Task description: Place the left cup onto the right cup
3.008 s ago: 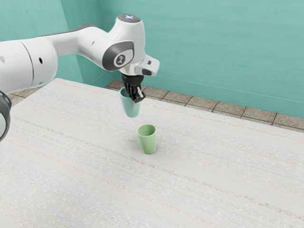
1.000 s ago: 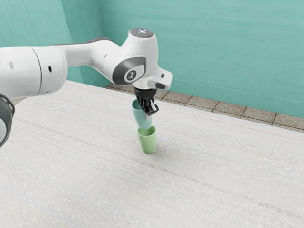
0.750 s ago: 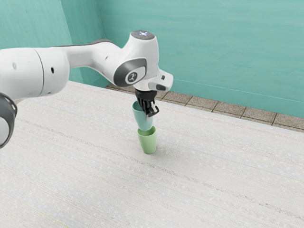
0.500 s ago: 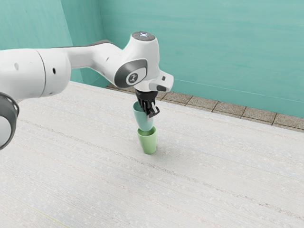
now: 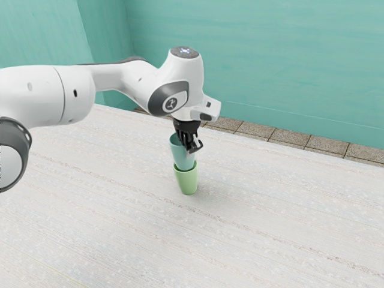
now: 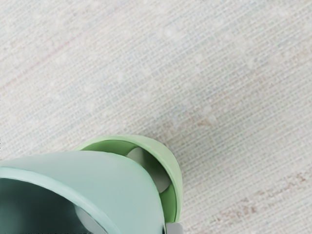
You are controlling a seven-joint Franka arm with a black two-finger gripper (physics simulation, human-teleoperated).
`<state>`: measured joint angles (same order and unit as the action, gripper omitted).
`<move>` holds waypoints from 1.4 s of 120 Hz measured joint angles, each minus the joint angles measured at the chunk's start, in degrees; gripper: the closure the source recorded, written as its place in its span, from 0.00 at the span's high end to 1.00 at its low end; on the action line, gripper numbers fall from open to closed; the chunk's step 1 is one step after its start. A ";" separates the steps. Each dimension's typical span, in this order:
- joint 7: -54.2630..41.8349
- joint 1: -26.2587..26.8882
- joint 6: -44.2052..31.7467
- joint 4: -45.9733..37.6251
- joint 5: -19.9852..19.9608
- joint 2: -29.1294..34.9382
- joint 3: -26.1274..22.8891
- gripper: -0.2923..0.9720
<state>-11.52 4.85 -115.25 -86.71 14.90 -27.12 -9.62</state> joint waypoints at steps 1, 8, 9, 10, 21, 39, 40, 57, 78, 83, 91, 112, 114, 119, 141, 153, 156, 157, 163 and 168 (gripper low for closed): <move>0.00 -0.01 0.00 0.04 0.00 -0.05 -0.01 0.17; 0.00 -0.06 0.00 0.21 0.03 -0.35 -0.03 0.17; 0.00 -0.07 0.00 0.22 0.03 -0.39 -0.02 0.17; 0.00 -0.09 0.00 0.23 0.04 -0.42 -0.02 0.17; -0.02 -0.24 0.00 0.38 0.05 -0.87 0.00 0.17; -0.07 -0.41 0.00 0.79 0.02 -1.52 0.01 0.17; -0.07 -0.41 0.00 0.80 0.02 -1.54 0.02 0.17; -0.13 -0.53 0.01 1.28 0.01 -2.17 0.02 0.17; -0.19 -0.54 0.01 1.51 -0.03 -2.95 -0.02 0.17; -0.20 -0.54 0.01 1.52 -0.04 -3.06 -0.01 0.17; -0.22 -0.54 0.01 1.52 -0.06 -3.29 0.01 0.17; -0.26 -0.54 -0.22 1.52 -0.21 -3.51 -0.03 0.18; -0.26 -0.54 -0.32 1.52 -0.23 -3.52 -0.03 0.18; -0.27 -0.54 -0.55 1.53 -0.28 -3.53 -0.03 0.19; -0.32 -0.47 -1.14 1.53 -0.26 -3.51 -0.05 0.23; -0.33 -0.38 -1.27 1.74 -0.20 -3.46 -0.05 0.27; -0.33 -0.38 -1.26 1.86 -0.19 -3.45 -0.05 0.29; -0.33 -0.38 -1.26 1.89 -0.18 -3.44 -0.05 0.29; -0.33 -0.37 -1.23 1.99 -0.17 -3.38 -0.05 0.32; -0.32 -0.33 -1.17 2.02 -0.16 -3.26 -0.05 0.34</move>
<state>-11.84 4.52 -116.43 -84.69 14.74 -30.37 -9.67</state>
